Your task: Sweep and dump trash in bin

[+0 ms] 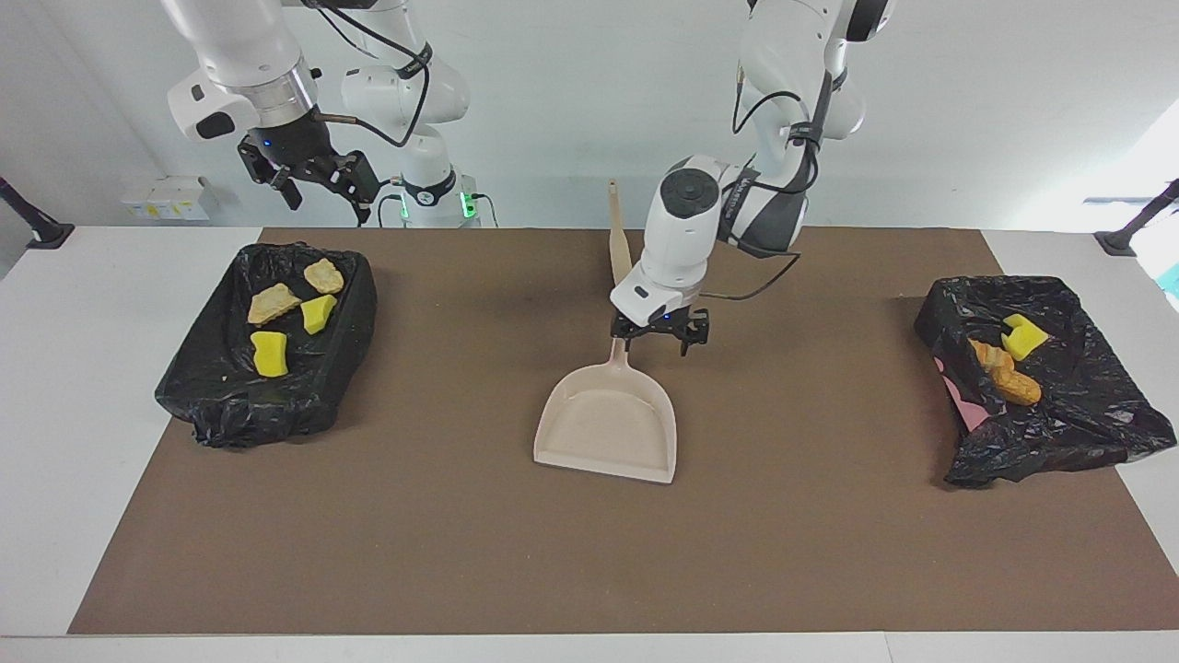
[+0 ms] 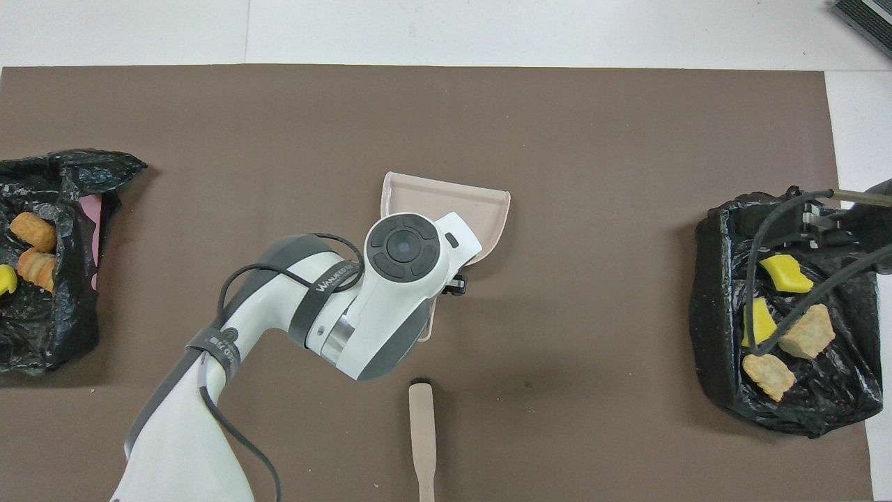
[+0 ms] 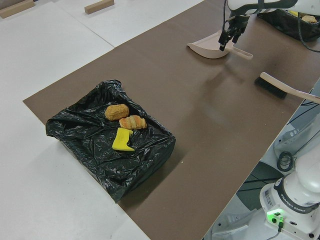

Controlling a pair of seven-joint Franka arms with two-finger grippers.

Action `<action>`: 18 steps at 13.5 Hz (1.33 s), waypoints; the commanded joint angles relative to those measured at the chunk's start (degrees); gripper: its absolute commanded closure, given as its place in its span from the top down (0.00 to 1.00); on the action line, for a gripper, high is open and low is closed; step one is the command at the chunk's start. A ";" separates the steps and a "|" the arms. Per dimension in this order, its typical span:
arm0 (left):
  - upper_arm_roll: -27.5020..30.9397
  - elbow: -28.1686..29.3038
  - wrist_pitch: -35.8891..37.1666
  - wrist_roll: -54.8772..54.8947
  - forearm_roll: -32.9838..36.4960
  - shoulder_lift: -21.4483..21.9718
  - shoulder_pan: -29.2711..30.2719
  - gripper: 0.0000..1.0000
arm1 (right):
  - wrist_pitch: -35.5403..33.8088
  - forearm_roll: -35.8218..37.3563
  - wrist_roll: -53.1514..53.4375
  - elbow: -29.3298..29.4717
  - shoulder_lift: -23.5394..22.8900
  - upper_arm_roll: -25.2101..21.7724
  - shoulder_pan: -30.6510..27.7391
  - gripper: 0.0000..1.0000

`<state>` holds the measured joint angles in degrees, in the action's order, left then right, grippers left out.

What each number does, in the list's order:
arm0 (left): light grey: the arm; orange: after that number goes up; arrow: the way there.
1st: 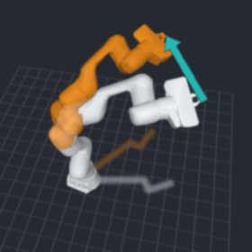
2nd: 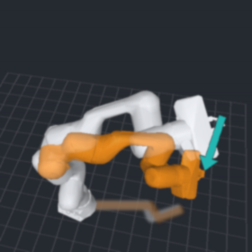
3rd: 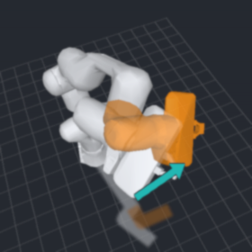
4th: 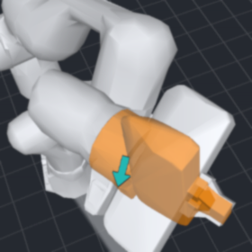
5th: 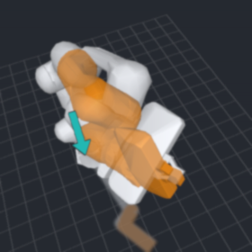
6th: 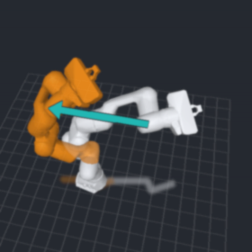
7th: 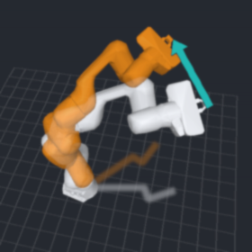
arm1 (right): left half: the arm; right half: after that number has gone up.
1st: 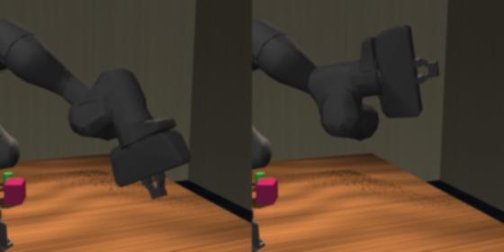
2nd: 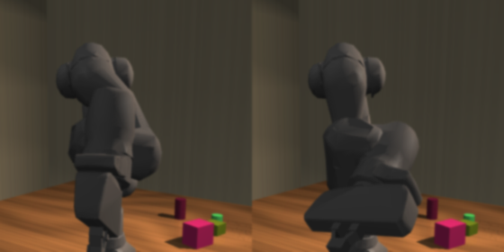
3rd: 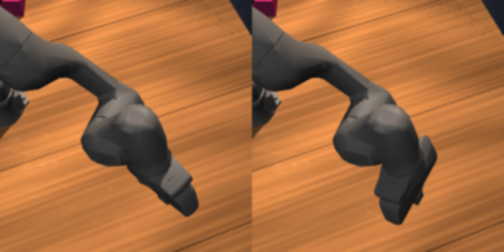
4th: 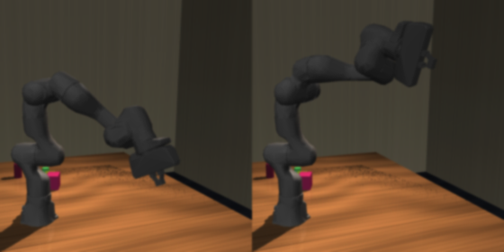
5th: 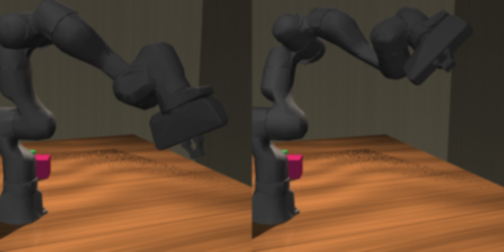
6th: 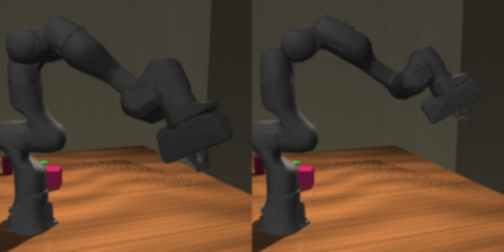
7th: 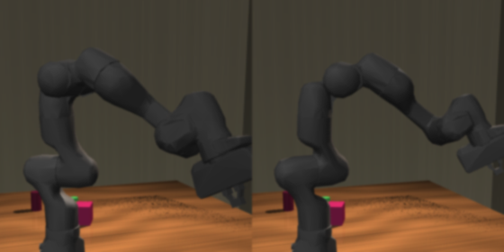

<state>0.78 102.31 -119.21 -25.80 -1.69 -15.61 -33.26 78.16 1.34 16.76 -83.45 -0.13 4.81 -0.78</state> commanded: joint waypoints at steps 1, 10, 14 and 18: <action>-0.34 0.17 1.00 0.49 -0.77 1.73 6.95 1.00 | 0.59 -1.07 -0.85 -1.46 1.19 -0.15 -0.45 1.00; -0.34 -3.61 1.25 18.13 -0.25 5.06 22.61 1.00 | 0.51 -1.07 -0.85 -1.46 1.19 -0.15 -0.45 1.00; -0.16 -3.61 3.26 27.10 -0.25 8.31 28.06 1.00 | 0.59 -1.07 -0.85 -1.46 1.19 -0.15 -0.45 1.00; -0.16 -3.70 9.76 29.41 -0.25 11.82 31.67 1.00 | 0.51 -1.07 -0.85 -1.46 1.19 -0.15 -0.45 1.00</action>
<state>1.14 98.38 -113.14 2.52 -1.68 -6.12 -3.09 78.16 1.34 16.76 -83.45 -0.13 4.81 -0.82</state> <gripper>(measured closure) 0.000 0.000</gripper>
